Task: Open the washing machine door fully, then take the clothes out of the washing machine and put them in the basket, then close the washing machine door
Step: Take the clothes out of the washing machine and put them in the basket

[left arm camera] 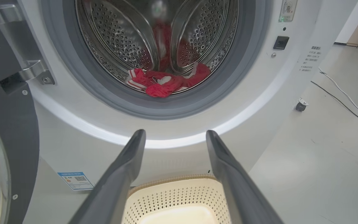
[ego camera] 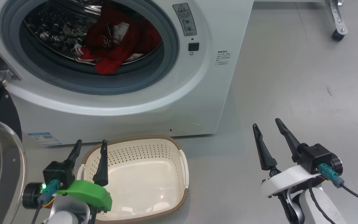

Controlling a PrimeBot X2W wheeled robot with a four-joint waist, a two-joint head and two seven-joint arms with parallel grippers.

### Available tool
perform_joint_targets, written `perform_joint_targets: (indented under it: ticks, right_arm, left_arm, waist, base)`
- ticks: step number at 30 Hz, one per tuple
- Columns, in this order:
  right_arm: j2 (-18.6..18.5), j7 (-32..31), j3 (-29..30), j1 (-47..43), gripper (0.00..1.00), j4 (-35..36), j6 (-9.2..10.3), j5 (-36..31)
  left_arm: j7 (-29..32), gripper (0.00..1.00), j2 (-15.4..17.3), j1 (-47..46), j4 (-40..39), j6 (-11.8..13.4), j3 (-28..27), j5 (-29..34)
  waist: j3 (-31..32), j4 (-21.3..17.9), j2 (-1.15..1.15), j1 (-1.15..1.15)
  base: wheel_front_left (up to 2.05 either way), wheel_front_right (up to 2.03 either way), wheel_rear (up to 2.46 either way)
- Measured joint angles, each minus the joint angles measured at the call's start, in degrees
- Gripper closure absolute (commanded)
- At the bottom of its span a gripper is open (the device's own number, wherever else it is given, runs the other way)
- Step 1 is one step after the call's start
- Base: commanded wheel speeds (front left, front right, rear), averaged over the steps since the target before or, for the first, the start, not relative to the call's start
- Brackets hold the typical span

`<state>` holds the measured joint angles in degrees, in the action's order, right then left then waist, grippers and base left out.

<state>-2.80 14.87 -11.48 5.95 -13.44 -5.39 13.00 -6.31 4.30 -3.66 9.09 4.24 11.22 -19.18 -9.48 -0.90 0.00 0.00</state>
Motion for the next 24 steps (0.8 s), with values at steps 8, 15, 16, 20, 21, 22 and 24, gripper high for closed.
perform_joint_targets:
  ticks: [8,15,16,20,21,22,24]
  right_arm:
    - [0.0,0.0,-1.5,4.0,0.0,1.6,-0.01,-0.1]
    - [0.0,0.0,-3.1,7.3,0.0,3.1,-0.02,0.1]
    - [0.0,0.0,-3.3,7.8,0.0,3.2,-0.03,0.1]
    - [-0.1,0.0,-4.3,9.9,0.0,3.9,-0.03,0.3]
    - [-0.1,0.0,-4.6,10.5,0.0,4.0,-0.03,0.6]
    - [-0.1,0.0,-4.9,11.1,0.0,4.2,-0.03,0.9]
    - [-0.1,0.0,-5.6,12.4,0.0,4.7,-0.04,1.4]
  left_arm:
    - [4.6,0.0,-0.2,-9.0,3.2,-2.4,0.9,-1.2]
    - [10.4,0.0,-0.3,-19.2,7.0,-4.1,0.7,-3.8]
    - [11.1,0.0,-0.3,-20.9,7.4,-4.1,0.6,-3.9]
    - [13.6,0.0,-0.2,-28.2,8.6,-4.6,-0.5,-4.6]
    - [14.1,0.0,-0.2,-29.9,8.8,-4.6,-1.0,-4.9]
    - [14.5,0.0,0.0,-31.5,9.0,-4.6,-1.6,-5.1]
    - [15.4,0.0,0.6,-34.9,9.5,-4.6,-2.6,-5.1]
  waist:
    - [-5.7,0.3,0.0,0.0]
    - [-11.3,-0.6,0.0,0.0]
    - [-12.0,-0.8,0.0,0.0]
    - [-15.3,-1.7,0.0,0.01]
    - [-16.1,-1.9,0.0,0.01]
    - [-16.9,-2.2,0.0,0.01]
    - [-18.5,-2.7,0.0,0.01]
  base:
    - [0.0,0.0,0.0]
    - [0.0,0.0,0.0]
    - [0.0,0.0,0.0]
    - [0.0,0.0,0.0]
    - [0.0,0.0,0.0]
    - [0.0,0.0,0.0]
    - [0.0,0.0,0.0]
